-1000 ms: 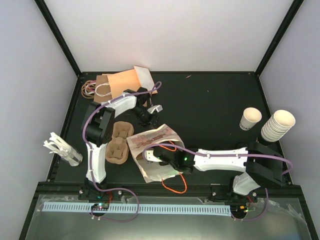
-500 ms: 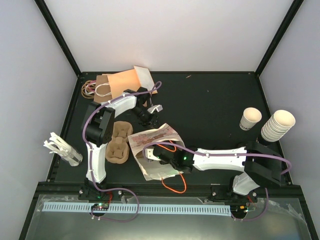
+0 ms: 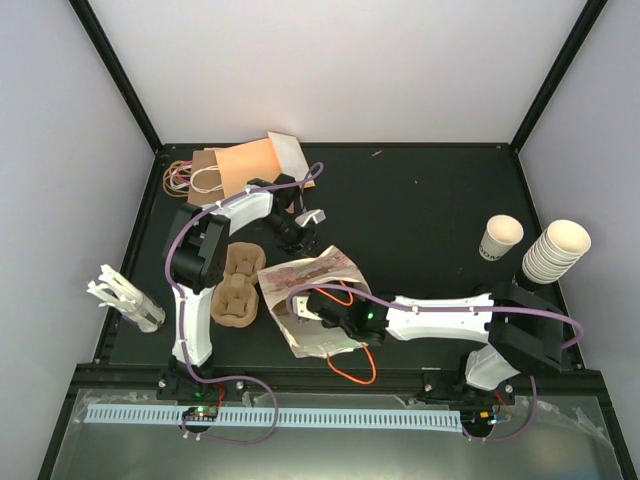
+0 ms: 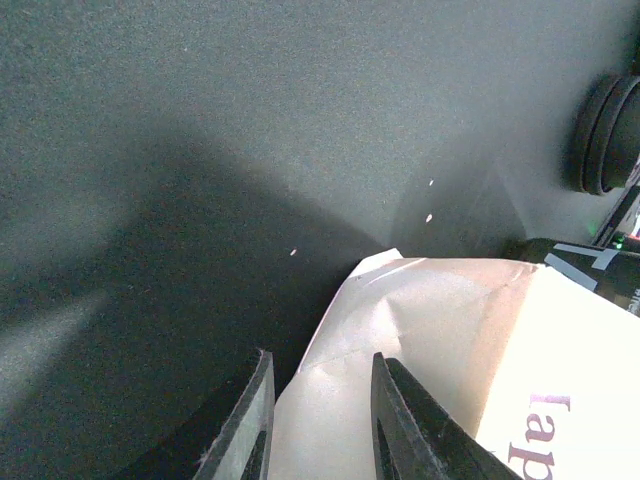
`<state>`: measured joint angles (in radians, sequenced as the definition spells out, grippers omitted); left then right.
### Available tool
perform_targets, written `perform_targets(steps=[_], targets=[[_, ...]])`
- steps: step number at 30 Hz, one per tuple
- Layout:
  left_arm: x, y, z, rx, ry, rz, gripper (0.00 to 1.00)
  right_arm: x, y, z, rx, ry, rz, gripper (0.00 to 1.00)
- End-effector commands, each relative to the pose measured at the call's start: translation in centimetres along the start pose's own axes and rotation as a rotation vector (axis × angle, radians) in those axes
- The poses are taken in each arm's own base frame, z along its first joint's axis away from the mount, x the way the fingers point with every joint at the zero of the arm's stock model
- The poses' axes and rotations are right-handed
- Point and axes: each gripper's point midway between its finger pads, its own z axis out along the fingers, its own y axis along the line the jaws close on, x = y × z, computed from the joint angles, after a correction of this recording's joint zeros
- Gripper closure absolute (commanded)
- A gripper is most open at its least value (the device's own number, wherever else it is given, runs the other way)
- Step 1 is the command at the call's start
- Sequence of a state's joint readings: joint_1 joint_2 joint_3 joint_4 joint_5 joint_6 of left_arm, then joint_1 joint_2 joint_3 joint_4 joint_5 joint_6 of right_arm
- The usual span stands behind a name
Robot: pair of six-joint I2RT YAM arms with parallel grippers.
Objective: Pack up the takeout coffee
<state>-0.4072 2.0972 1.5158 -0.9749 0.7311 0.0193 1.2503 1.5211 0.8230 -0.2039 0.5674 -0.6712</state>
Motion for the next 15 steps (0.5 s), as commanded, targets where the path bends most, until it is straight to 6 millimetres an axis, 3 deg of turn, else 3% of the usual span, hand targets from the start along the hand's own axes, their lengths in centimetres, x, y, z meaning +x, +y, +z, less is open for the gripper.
perform_targets(steps=[1,15], targets=[[1.38,-2.06,0.23,0.058,0.055,0.01,0.7,9.8,6.24,1.04,-0.215,0.326,-0.151,0.32],[1.52,-2.11,0.21,0.062,0.057,0.01,0.7,9.71,6.3,1.31,-0.225,0.32,-0.146,0.32]])
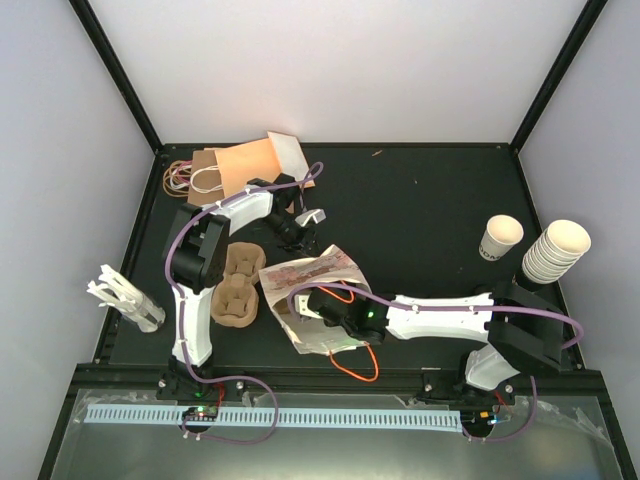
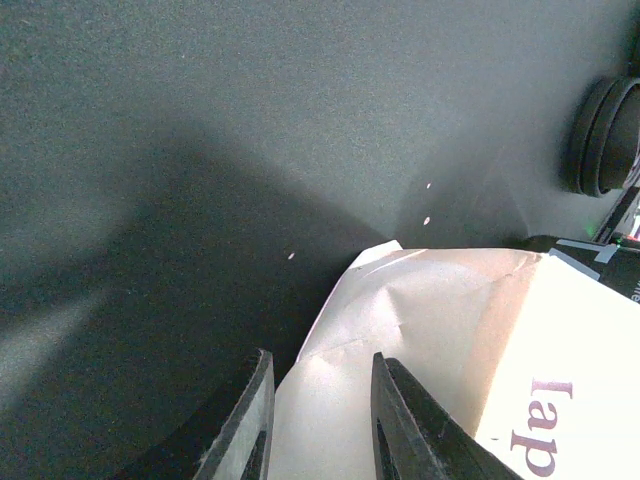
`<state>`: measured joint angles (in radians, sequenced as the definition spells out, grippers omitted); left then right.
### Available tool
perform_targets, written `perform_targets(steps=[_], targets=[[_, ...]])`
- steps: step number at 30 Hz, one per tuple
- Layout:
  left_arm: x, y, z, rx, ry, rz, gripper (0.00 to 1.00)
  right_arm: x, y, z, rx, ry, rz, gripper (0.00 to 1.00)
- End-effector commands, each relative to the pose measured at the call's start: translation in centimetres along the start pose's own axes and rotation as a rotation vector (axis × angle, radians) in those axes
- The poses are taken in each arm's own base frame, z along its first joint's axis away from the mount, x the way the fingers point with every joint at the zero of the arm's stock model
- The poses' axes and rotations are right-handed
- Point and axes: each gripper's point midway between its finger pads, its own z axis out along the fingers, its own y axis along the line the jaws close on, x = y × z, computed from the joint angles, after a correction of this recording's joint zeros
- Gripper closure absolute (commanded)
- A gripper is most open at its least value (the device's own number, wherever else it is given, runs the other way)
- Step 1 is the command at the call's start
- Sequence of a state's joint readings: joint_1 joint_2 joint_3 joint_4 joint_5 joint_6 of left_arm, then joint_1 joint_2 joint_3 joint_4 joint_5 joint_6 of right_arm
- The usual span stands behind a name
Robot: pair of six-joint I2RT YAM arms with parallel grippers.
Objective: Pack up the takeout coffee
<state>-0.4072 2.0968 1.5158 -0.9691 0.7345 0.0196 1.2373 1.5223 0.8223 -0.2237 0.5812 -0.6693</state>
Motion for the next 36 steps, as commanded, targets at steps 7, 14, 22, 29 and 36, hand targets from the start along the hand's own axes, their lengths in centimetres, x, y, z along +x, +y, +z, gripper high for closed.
perform_targets(steps=[7,14,22,29,36], targets=[[1.4,-2.1,0.1,0.058,0.055,0.004,0.7,7.7,4.8,1.0,-0.179,0.257,-0.107,0.31],[1.1,-2.3,-0.1,0.059,0.046,0.003,0.7,6.1,2.7,-0.3,-0.149,0.193,-0.073,0.3],[0.8,-2.3,-0.1,0.058,0.039,-0.004,0.69,5.0,1.9,-1.0,-0.159,0.156,-0.057,0.18],[0.2,-2.3,-0.5,0.058,0.021,-0.01,0.66,3.1,0.0,-2.0,-0.141,0.09,-0.012,0.0],[0.1,-2.2,-0.8,0.063,0.016,-0.017,0.63,1.3,-1.6,-3.4,-0.159,0.039,0.019,0.0]])
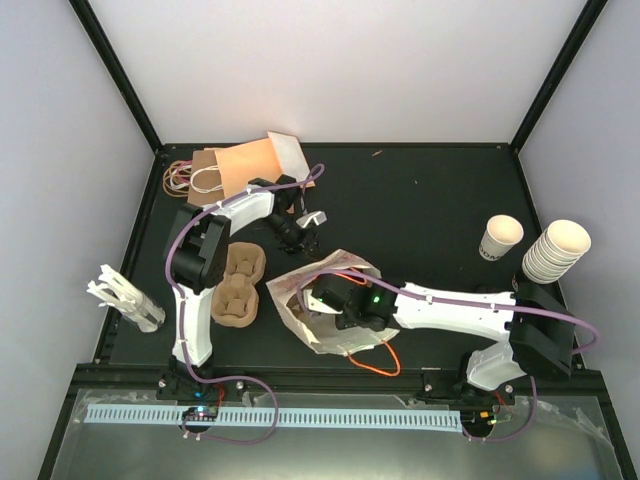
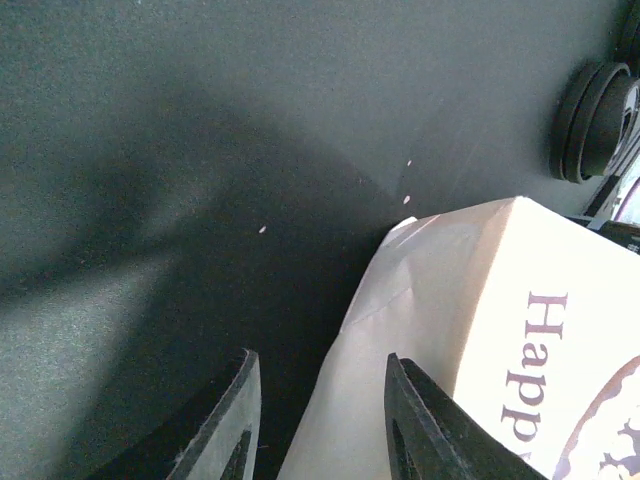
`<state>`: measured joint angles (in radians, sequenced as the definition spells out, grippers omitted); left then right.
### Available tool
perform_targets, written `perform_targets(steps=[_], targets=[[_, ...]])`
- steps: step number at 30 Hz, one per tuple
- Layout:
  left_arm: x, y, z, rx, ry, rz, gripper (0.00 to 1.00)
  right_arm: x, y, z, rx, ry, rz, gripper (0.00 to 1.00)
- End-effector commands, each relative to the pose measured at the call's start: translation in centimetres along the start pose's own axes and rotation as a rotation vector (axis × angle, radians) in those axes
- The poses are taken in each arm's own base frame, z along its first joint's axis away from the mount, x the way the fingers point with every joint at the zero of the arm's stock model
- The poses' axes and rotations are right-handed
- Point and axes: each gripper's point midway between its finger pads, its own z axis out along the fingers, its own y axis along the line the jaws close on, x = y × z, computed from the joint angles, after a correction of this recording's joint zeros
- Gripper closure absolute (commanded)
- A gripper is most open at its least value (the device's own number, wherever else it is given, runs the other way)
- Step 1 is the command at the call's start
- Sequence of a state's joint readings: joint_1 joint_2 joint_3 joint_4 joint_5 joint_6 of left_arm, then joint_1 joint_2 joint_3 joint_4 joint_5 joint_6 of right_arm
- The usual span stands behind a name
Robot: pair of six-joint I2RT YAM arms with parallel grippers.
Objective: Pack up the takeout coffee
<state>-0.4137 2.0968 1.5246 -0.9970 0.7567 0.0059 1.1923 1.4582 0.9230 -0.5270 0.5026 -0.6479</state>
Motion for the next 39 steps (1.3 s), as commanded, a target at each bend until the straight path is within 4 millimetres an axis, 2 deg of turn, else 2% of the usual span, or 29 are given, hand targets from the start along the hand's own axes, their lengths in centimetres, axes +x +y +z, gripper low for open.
perform_targets(steps=[1,5,13,22,29,33,39], targets=[[-0.2,-1.5,-0.8,0.041,-0.002,0.005,0.62,-1.0,-0.9,-1.7,-0.043,-0.044,0.035,0.0],[0.0,-1.7,-0.9,0.049,0.002,0.0,0.56,-1.5,-1.0,-2.8,-0.09,-0.065,0.03,0.0],[-0.1,-1.7,-1.5,0.032,-0.017,0.003,0.43,-2.3,0.7,-5.5,-0.279,-0.107,0.011,0.0],[-0.3,-1.3,-1.9,-0.021,-0.036,0.005,0.31,-2.0,2.6,-7.5,-0.435,-0.093,0.032,0.0],[-2.1,-1.4,-4.6,-0.126,-0.133,0.017,0.1,-2.1,2.4,-8.1,-0.443,-0.101,0.049,0.0],[-3.1,-1.7,-6.5,-0.173,-0.191,0.022,0.02,-2.6,1.8,-8.4,-0.436,-0.123,0.057,0.0],[-4.1,-2.1,-9.9,-0.245,-0.283,0.029,0.01,-3.2,1.3,-8.9,-0.436,-0.147,0.055,0.0]])
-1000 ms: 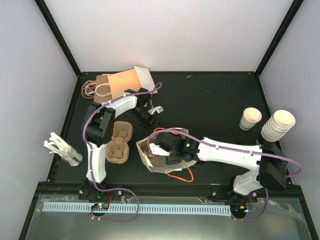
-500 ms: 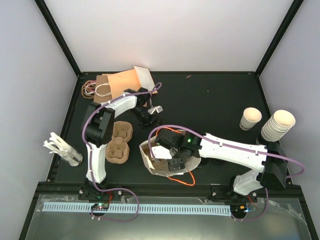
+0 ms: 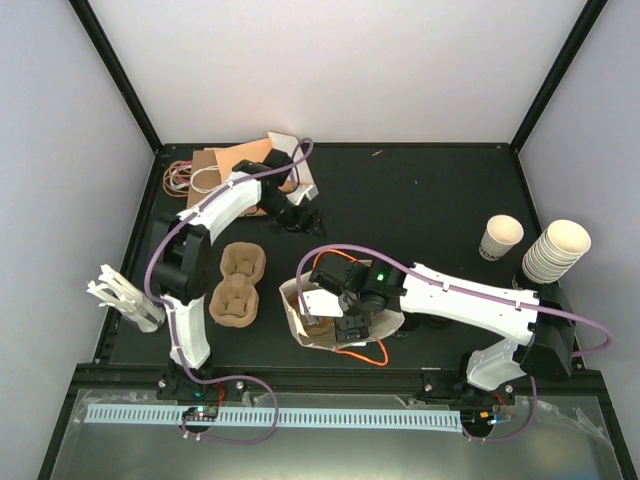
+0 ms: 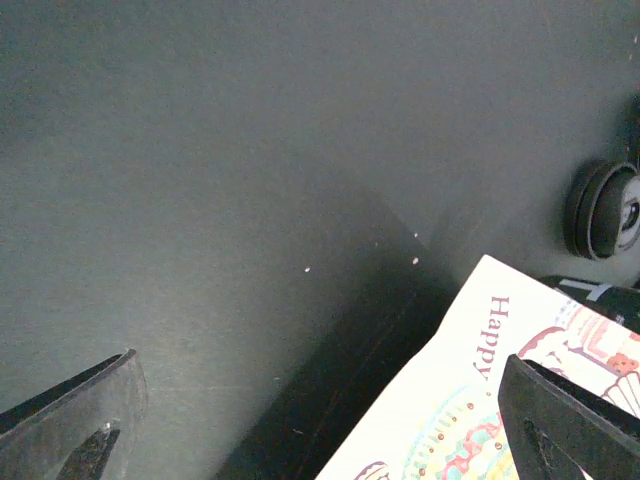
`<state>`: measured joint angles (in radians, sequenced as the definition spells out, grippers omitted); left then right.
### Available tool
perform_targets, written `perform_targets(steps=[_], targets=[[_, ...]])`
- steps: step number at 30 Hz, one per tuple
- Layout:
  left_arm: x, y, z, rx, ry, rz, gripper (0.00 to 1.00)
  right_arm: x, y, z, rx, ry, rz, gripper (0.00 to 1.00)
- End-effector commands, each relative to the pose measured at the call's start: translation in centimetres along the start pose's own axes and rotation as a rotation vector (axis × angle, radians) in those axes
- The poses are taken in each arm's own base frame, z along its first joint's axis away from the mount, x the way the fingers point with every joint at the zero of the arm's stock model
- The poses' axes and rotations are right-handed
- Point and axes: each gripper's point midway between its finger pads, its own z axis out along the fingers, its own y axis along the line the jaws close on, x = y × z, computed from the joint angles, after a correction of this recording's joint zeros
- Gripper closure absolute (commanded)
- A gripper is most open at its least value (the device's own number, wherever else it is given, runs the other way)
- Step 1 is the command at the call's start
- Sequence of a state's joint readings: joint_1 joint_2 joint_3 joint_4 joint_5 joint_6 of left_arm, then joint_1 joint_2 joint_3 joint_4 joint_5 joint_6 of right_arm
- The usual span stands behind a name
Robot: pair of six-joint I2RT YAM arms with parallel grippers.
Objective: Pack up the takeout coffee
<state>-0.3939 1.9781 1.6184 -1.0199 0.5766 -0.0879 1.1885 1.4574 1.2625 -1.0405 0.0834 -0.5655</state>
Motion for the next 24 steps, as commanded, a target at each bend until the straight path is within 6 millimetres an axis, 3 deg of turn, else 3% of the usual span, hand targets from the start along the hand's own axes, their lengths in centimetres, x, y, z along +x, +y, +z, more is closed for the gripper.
perform_targets(steps=[1,4,9,15,24], targets=[[-2.3,-0.4,-4.6,-0.084,-0.139,0.019,0.01,-0.7,-0.3,-1.4,-0.001,-0.044,0.011,0.0],[-2.8,-0.7,-7.3,-0.119,-0.213,0.026,0.01,-1.0,-0.5,-1.5,0.004,-0.053,0.005,0.0],[-2.3,-3.0,-13.2,-0.165,-0.364,0.077,0.01,-1.6,-1.9,-1.8,0.04,-0.08,0.014,0.0],[0.9,-6.0,-18.9,-0.188,-0.531,0.169,0.01,-2.5,-4.2,-2.4,0.09,-0.118,0.036,0.0],[7.0,-12.1,-24.4,-0.032,-0.789,0.399,0.01,-3.9,-5.4,-4.2,0.098,-0.174,0.021,0.0]])
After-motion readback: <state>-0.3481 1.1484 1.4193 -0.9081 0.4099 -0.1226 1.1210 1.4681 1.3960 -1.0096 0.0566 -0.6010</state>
